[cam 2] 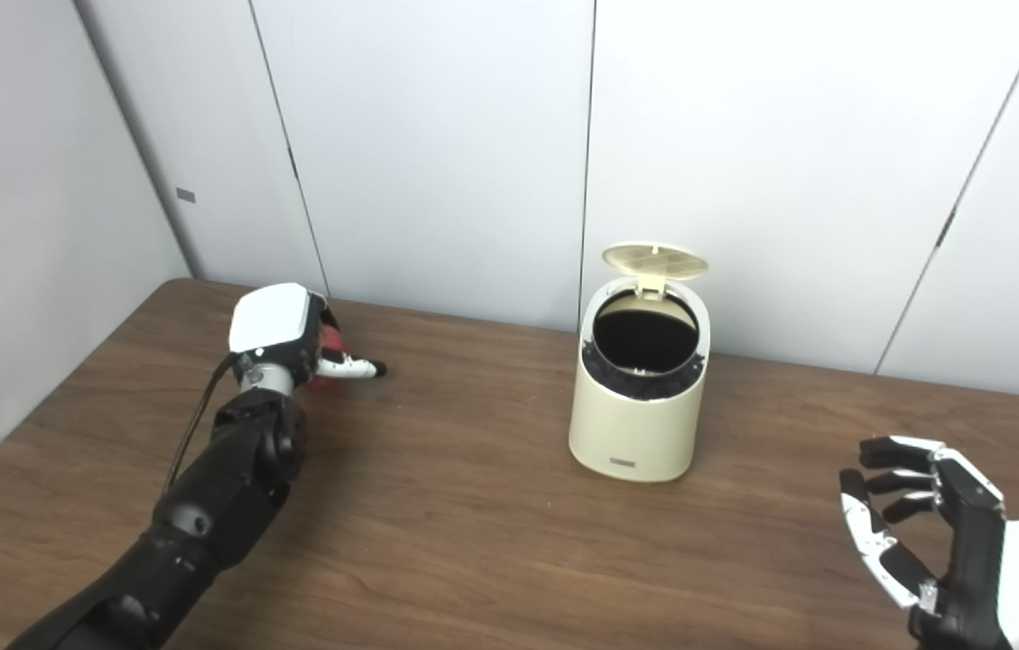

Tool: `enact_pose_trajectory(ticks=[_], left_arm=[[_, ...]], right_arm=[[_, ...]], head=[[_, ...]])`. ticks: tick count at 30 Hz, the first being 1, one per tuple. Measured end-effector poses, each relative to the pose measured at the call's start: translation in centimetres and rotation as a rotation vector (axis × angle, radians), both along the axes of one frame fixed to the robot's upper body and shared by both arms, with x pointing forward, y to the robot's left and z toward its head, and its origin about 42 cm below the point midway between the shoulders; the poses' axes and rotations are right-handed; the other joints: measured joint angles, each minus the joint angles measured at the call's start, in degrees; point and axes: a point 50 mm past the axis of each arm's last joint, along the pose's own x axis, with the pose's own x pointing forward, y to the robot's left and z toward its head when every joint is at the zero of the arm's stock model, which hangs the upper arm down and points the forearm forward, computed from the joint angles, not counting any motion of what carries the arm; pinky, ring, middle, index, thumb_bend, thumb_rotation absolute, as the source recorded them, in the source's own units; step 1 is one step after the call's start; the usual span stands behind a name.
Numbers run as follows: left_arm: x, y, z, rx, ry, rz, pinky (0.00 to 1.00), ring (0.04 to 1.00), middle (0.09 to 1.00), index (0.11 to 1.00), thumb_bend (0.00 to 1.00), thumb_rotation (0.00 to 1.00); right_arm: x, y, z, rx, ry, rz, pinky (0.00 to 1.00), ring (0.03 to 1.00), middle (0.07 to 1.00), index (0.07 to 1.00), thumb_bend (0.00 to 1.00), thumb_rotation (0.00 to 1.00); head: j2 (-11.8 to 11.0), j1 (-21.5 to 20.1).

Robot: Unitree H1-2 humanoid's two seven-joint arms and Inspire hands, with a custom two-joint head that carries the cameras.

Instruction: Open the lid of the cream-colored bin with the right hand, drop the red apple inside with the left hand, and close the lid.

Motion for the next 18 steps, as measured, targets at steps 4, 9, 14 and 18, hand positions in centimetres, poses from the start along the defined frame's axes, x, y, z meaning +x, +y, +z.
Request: enact_pose_trajectory(ticks=[4, 9, 14, 18], left_arm=[[-1.1, -2.1, 2.5, -0.031, -0.17, -0.068, 0.11, 0.198, 0.471, 0.485, 0.52, 0.0], [-3.5, -5.0, 5.0, -0.128, -0.379, -0.196, 0.15, 0.215, 0.415, 0.507, 0.52, 0.0], [-5.5, -7.4, 7.1, -0.195, -0.495, -0.303, 0.25, 0.367, 0.483, 0.524, 0.5, 0.0], [-6.5, -8.5, 8.8, -0.197, -0.578, -0.38, 0.29, 0.399, 0.481, 0.519, 0.5, 0.0]], right_arm=[[0.1, 0.0, -0.2, -0.012, 0.006, -0.002, 0.37, 0.534, 0.58, 0.552, 0.12, 0.0], [0.3, 0.0, -1.1, -0.02, 0.013, -0.002, 0.36, 0.525, 0.571, 0.551, 0.11, 0.0], [0.6, 0.0, -1.7, -0.01, 0.017, -0.01, 0.34, 0.509, 0.567, 0.555, 0.14, 0.0], [0.9, 0.0, -2.0, -0.011, 0.004, -0.013, 0.36, 0.525, 0.574, 0.556, 0.15, 0.0]], head=[[-0.1, -0.6], [-0.3, -1.2], [-0.9, -1.8], [-1.8, -3.0]])
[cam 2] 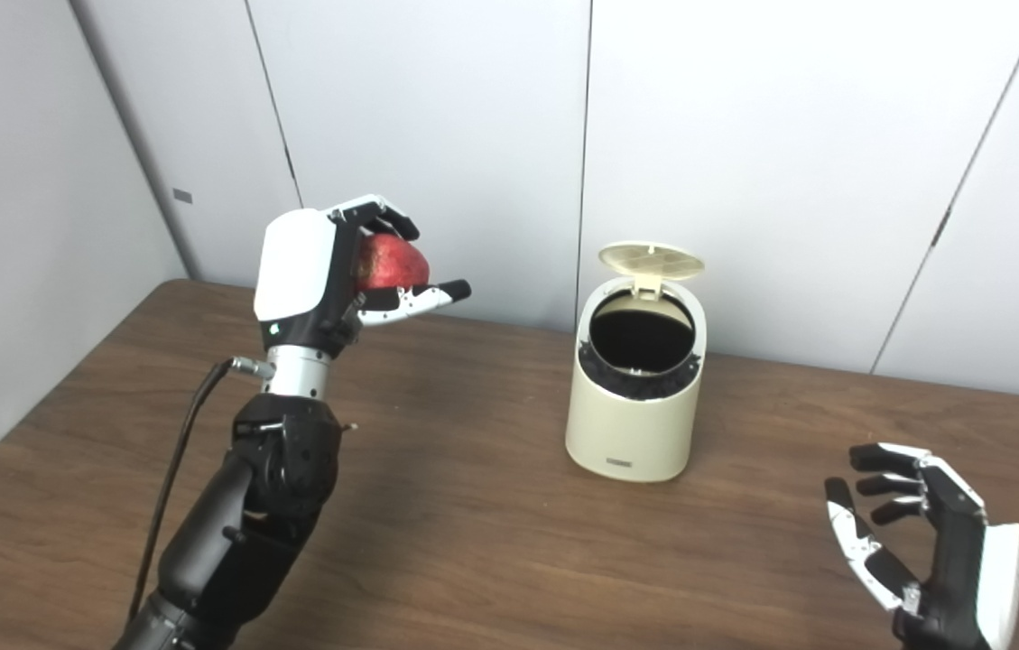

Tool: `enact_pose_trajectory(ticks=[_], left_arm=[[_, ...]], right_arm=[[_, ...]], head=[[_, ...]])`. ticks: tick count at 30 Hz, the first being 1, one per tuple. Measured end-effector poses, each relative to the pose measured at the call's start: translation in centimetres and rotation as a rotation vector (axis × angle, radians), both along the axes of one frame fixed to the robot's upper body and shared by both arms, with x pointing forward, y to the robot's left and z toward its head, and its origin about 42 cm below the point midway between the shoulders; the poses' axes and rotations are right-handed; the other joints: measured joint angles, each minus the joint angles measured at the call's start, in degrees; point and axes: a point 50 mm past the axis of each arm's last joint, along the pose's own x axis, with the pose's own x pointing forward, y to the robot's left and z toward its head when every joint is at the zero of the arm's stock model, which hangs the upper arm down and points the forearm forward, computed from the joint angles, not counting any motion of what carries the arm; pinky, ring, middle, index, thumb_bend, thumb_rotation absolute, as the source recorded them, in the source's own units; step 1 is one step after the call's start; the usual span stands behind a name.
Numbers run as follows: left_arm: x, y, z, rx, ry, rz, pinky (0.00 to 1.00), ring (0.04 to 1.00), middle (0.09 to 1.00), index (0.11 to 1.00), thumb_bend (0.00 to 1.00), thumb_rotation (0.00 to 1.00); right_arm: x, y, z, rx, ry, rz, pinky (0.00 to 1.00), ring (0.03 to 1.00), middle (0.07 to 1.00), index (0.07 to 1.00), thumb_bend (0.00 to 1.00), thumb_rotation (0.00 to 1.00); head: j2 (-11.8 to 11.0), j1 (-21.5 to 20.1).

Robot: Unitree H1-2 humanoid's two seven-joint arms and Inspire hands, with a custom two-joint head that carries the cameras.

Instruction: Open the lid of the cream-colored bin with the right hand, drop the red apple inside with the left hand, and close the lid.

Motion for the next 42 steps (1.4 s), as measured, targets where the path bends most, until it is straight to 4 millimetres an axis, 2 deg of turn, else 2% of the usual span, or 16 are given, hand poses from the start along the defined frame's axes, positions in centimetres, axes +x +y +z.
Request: enact_pose_trajectory(ticks=[4, 6, 10, 15, 20, 27, 33, 35, 42], left_arm=[[-1.0, -1.6, 1.0, -0.006, -0.088, -0.092, 0.28, 0.396, 0.482, 0.521, 0.5, 0.0], [-1.3, -2.2, 1.0, -0.007, -0.116, -0.133, 0.27, 0.391, 0.478, 0.52, 0.5, 0.0], [-1.9, -3.1, 0.3, -0.011, -0.125, -0.185, 0.25, 0.372, 0.467, 0.521, 0.5, 0.0], [-2.4, -4.8, -0.3, -0.039, -0.146, -0.245, 0.21, 0.34, 0.458, 0.543, 0.49, 0.0], [-2.3, -6.0, -0.9, -0.066, -0.145, -0.294, 0.24, 0.36, 0.465, 0.543, 0.5, 0.0], [-1.2, -6.8, -2.6, -0.083, -0.108, -0.347, 0.25, 0.37, 0.472, 0.537, 0.5, 0.0], [-0.3, -8.2, -3.7, -0.113, -0.078, -0.367, 0.25, 0.373, 0.472, 0.536, 0.5, 0.0], [0.4, -8.6, -4.0, -0.124, -0.07, -0.363, 0.25, 0.371, 0.468, 0.537, 0.5, 0.0], [3.0, -10.7, -4.9, -0.201, -0.004, -0.378, 0.28, 0.393, 0.463, 0.519, 0.5, 0.0]], right_arm=[[0.1, 0.1, -0.8, 0.002, 0.016, -0.009, 0.31, 0.474, 0.56, 0.569, 0.17, 0.0], [0.2, 0.2, -1.1, 0.005, 0.016, -0.006, 0.39, 0.543, 0.593, 0.582, 0.19, 0.0], [1.0, 0.5, -1.1, 0.007, -0.022, 0.006, 0.49, 0.62, 0.637, 0.599, 0.22, 0.0], [1.8, 0.8, -1.2, 0.011, -0.064, 0.013, 0.53, 0.635, 0.658, 0.621, 0.25, 0.0], [2.5, 1.2, -1.4, 0.004, -0.086, 0.009, 0.55, 0.65, 0.673, 0.635, 0.28, 0.0], [3.3, 1.7, -1.3, -0.02, -0.102, -0.003, 0.55, 0.651, 0.675, 0.634, 0.27, 0.13], [3.6, 1.8, -1.4, -0.022, -0.104, -0.006, 0.54, 0.645, 0.674, 0.643, 0.27, 0.07], [3.6, 1.8, -1.4, -0.019, -0.103, -0.006, 0.54, 0.647, 0.675, 0.647, 0.27, 0.11], [3.6, 2.0, -1.4, -0.019, -0.103, -0.001, 0.54, 0.646, 0.673, 0.649, 0.26, 0.12]], head=[[-0.9, -1.9], [-1.7, -3.2], [-2.6, -5.9], [-2.6, -10.0], [-2.5, -13.3], [-2.3, -15.3], [-2.3, -15.7], [-2.2, -15.9], [-1.9, -16.2]])
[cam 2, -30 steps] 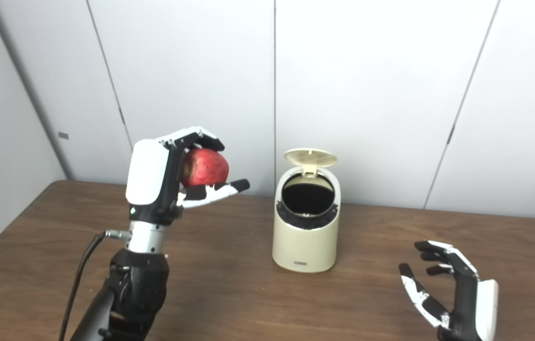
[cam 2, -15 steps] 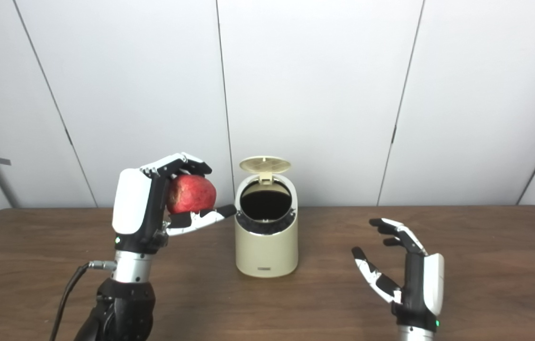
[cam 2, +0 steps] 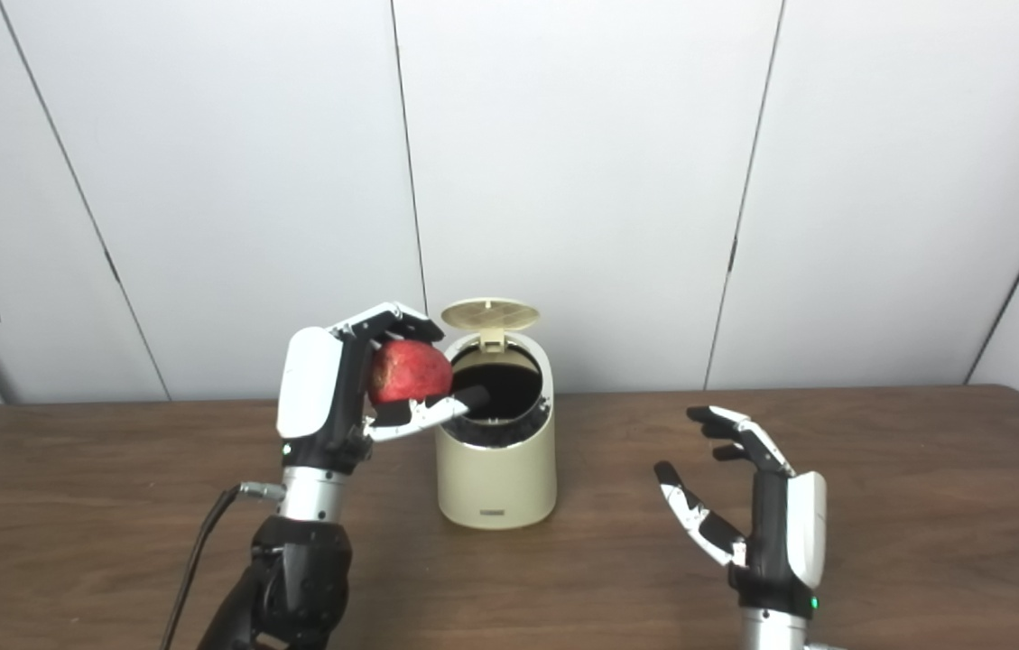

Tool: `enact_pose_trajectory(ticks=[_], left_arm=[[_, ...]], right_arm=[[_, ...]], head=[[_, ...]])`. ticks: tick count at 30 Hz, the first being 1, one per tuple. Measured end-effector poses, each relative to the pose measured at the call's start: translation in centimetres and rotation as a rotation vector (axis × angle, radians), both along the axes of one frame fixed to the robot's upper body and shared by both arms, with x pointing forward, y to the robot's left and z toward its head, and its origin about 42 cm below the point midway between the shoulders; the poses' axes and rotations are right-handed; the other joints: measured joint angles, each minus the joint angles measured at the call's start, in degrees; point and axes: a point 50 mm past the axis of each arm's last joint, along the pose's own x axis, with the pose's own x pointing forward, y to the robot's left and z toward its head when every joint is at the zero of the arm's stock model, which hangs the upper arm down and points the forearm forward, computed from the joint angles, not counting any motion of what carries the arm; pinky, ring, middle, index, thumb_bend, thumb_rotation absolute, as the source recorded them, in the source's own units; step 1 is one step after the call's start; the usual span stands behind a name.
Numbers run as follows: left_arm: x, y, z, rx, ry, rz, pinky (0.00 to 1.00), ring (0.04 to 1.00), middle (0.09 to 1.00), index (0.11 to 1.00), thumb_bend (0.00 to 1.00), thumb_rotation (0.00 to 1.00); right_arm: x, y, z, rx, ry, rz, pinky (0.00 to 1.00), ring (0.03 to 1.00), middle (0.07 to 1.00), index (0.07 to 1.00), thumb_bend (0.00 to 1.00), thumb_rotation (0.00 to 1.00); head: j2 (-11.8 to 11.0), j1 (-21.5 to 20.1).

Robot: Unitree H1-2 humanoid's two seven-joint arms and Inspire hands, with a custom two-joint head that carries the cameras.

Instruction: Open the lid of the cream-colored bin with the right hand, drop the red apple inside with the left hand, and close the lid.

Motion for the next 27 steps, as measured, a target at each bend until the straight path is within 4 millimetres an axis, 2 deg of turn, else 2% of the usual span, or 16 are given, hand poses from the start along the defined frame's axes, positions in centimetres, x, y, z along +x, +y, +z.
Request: enact_pose_trajectory(ticks=[4, 16, 27], left_arm=[[1.3, -0.4, -0.2, -0.017, 0.012, 0.0, 0.28, 0.396, 0.467, 0.517, 0.5, 0.0], [3.7, -1.0, -1.1, -0.068, 0.11, 0.006, 0.28, 0.394, 0.459, 0.518, 0.5, 0.0], [3.7, -2.0, -0.9, -0.08, 0.113, 0.002, 0.27, 0.393, 0.464, 0.513, 0.5, 0.0]], right_arm=[[0.0, 0.0, 0.0, 0.002, -0.003, -0.003, 0.54, 0.646, 0.671, 0.646, 0.27, 0.15], [0.5, 0.3, 0.1, 0.01, -0.03, -0.005, 0.54, 0.65, 0.671, 0.632, 0.28, 0.11], [0.6, 0.6, 0.1, 0.005, -0.034, -0.004, 0.56, 0.667, 0.682, 0.637, 0.28, 0.07]], head=[[0.2, -0.4], [0.3, -1.1], [0.4, -1.5]])
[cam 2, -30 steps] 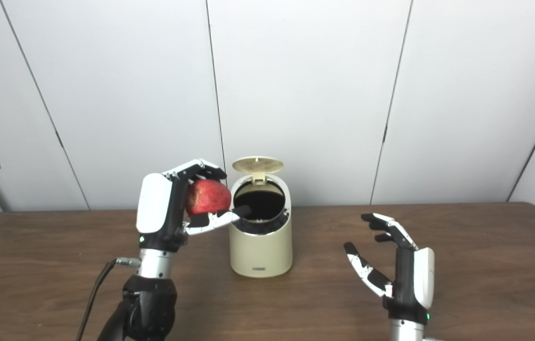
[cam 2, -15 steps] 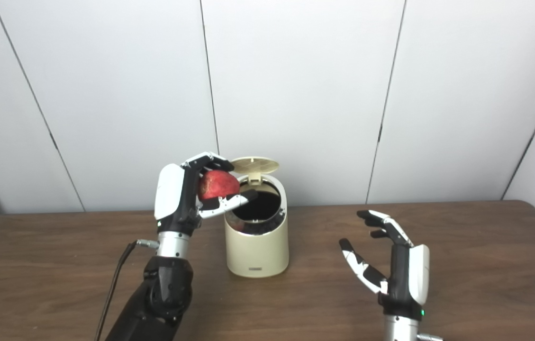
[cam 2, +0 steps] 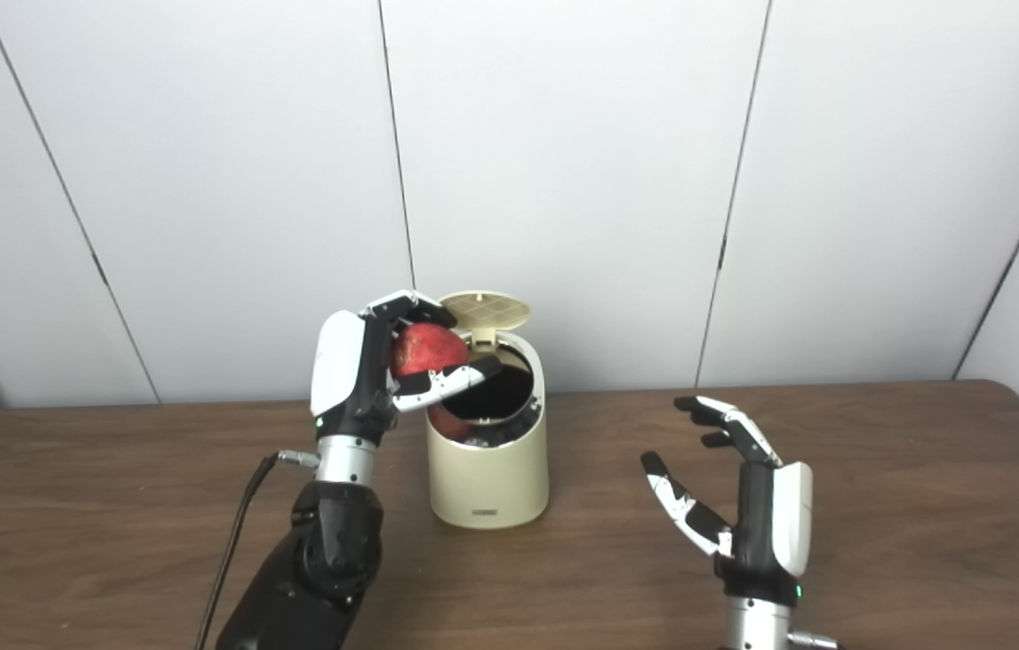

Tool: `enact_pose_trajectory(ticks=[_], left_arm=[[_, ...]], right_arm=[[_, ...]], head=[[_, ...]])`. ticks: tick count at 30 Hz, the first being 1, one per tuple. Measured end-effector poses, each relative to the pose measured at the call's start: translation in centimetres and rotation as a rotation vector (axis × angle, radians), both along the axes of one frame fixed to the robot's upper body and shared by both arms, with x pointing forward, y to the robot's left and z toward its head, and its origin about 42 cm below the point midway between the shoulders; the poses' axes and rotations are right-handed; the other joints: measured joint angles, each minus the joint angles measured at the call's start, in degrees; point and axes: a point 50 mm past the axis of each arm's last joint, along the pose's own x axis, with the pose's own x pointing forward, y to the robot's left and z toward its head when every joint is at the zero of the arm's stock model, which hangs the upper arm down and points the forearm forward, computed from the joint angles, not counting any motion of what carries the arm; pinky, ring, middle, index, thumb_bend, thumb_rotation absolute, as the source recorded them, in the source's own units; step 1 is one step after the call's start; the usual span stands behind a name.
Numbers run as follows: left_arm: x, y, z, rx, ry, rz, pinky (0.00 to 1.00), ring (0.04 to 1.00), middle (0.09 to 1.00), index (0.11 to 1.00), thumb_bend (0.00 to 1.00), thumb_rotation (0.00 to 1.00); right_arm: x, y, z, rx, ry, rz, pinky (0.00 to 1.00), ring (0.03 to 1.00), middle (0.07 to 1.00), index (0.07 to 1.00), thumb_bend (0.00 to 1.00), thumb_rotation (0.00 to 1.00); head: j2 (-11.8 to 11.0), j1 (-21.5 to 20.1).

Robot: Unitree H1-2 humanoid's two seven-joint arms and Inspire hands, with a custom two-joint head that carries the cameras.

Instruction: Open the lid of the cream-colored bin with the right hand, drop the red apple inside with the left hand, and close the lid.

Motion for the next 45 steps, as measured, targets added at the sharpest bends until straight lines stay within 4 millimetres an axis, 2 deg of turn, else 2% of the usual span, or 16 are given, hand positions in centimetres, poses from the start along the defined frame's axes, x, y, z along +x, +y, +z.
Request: enact_pose_trajectory(ticks=[12, 26, 40, 45], left_arm=[[-0.2, -0.7, -0.1, 0.02, 0.021, 0.004, 0.26, 0.385, 0.458, 0.522, 0.5, 0.0], [-1.1, -1.4, -0.7, 0.045, -0.001, -0.003, 0.29, 0.406, 0.458, 0.509, 0.5, 0.0], [-1.2, -1.8, -0.9, 0.066, -0.021, 0.006, 0.28, 0.402, 0.464, 0.505, 0.5, 0.0], [-1.3, -1.8, -1.0, 0.066, -0.027, -0.006, 0.33, 0.422, 0.485, 0.504, 0.5, 0.0]], right_arm=[[0.3, 0.2, 0.0, 0.001, 0.002, 0.007, 0.55, 0.661, 0.682, 0.639, 0.27, 0.06], [0.4, 0.5, 0.0, -0.006, 0.002, 0.01, 0.52, 0.644, 0.673, 0.64, 0.29, 0.03], [0.6, 0.6, 0.0, -0.001, -0.001, 0.008, 0.52, 0.631, 0.664, 0.634, 0.28, 0.11], [0.7, 0.7, 0.0, 0.0, -0.004, 0.006, 0.52, 0.635, 0.665, 0.636, 0.28, 0.12]], head=[[0.1, 0.4], [-0.1, -0.4], [-0.1, -1.0], [0.0, -1.1]])
